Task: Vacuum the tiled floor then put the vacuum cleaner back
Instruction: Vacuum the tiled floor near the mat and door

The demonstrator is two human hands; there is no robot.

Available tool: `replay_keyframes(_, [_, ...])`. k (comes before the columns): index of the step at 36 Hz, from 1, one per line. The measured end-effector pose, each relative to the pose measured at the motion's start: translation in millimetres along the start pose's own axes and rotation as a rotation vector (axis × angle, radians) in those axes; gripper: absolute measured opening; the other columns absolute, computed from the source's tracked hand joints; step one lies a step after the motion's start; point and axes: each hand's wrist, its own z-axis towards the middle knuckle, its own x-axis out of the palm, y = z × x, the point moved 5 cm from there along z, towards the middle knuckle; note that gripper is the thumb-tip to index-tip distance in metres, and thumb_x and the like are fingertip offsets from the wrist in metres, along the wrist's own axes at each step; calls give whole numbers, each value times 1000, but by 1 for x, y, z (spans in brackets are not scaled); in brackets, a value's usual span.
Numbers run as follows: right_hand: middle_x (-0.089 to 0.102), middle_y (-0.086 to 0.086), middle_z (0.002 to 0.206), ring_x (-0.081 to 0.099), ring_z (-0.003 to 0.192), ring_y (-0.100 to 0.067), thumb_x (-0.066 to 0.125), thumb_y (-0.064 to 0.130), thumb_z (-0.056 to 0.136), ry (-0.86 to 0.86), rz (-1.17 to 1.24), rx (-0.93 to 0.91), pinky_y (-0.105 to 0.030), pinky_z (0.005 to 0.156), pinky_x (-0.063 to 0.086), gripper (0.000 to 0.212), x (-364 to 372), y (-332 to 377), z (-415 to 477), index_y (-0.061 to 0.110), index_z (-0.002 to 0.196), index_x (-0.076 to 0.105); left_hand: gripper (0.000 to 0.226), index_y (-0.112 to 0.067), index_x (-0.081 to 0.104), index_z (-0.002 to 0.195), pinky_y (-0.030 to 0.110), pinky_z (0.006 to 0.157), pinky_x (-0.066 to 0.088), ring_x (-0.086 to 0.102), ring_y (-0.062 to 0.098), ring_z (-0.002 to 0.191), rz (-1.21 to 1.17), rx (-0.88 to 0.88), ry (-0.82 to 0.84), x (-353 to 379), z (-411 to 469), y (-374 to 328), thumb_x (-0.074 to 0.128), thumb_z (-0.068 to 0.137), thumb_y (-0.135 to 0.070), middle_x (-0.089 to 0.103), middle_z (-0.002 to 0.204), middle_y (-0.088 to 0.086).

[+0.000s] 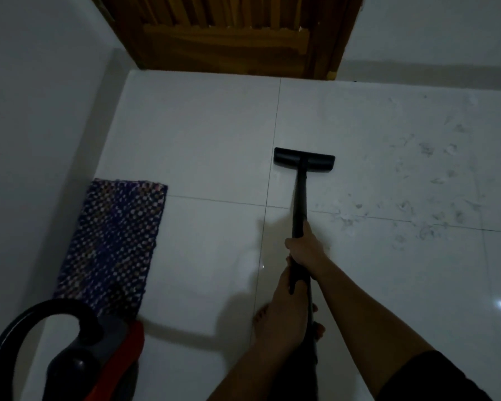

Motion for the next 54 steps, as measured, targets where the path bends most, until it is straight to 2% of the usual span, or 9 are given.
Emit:
replay_keyframes(9, [55, -14, 98, 54, 57, -18, 49, 8, 92, 46, -93, -31, -25, 48, 45, 80, 38, -46, -46, 29, 154, 3, 40, -29, 37, 142, 18, 37, 42, 48, 14, 50, -54, 14, -38, -19, -46, 58, 29, 103, -27, 52, 79, 10])
replay_keyframes(12, [56, -16, 100, 54, 58, -19, 49, 8, 92, 63, -90, -15, -27, 51, 48, 81, 50, -61, -55, 30, 154, 2, 41, -29, 36, 143, 18, 35, 42, 49, 15, 53, -70, 16, -43, -25, -55, 71, 30, 103, -26, 53, 81, 12])
replay_keyframes(20, [52, -15, 102, 53, 57, -19, 48, 7, 93, 65, -113, 22, -25, 46, 43, 79, 78, -88, -73, 30, 154, 4, 39, -29, 37, 142, 18, 36, 42, 48, 14, 50, -73, 8, -37, -44, -72, 102, 32, 103, -27, 51, 79, 9])
replay_keyframes(27, [47, -5, 76, 52, 53, -17, 49, 5, 92, -27, -114, 24, -23, 43, 40, 78, 78, -105, -84, 27, 154, 7, 41, -31, 35, 142, 17, 37, 43, 49, 14, 56, -63, 11, 11, -49, -80, 121, 30, 102, -25, 53, 82, 7])
replay_keyframes(33, [52, -16, 99, 52, 54, -19, 49, 6, 93, -102, -44, 48, -24, 42, 40, 76, 70, -131, -102, 28, 154, 10, 42, -31, 32, 144, 16, 37, 42, 49, 14, 57, 14, 45, 103, -48, -96, 140, 29, 103, -25, 53, 85, 12])
replay_keyframes(39, [53, -19, 105, 52, 56, -19, 50, 4, 92, -147, 42, 85, -22, 40, 40, 74, 72, -169, -129, 26, 153, 14, 42, -29, 35, 143, 19, 39, 43, 51, 15, 59, 84, 7, 169, -50, -120, 171, 30, 101, -26, 54, 88, 12])
replay_keyframes(43, [56, -22, 112, 52, 58, -19, 50, 4, 92, -175, 91, 106, -21, 41, 39, 73, 79, -199, -153, 24, 153, 15, 41, -25, 36, 144, 7, 39, 43, 55, 8, 69, 160, 18, 190, -57, -139, 191, 30, 103, -24, 57, 90, -1])
replay_keyframes(47, [52, -19, 105, 52, 58, -19, 50, 3, 91, -198, 137, 127, -23, 43, 40, 76, 89, -223, -176, 24, 154, 13, 39, -27, 38, 140, 18, 36, 43, 52, 15, 61, 156, -49, 213, -64, -160, 216, 30, 102, -26, 54, 84, 9])
replay_keyframes(54, [51, -18, 103, 51, 57, -17, 50, 3, 92, -223, 193, 139, -22, 42, 40, 75, 102, -262, -212, 23, 154, 12, 39, -31, 38, 140, 22, 40, 45, 52, 17, 60, 209, -85, 196, -71, -187, 258, 31, 101, -29, 52, 79, 7])
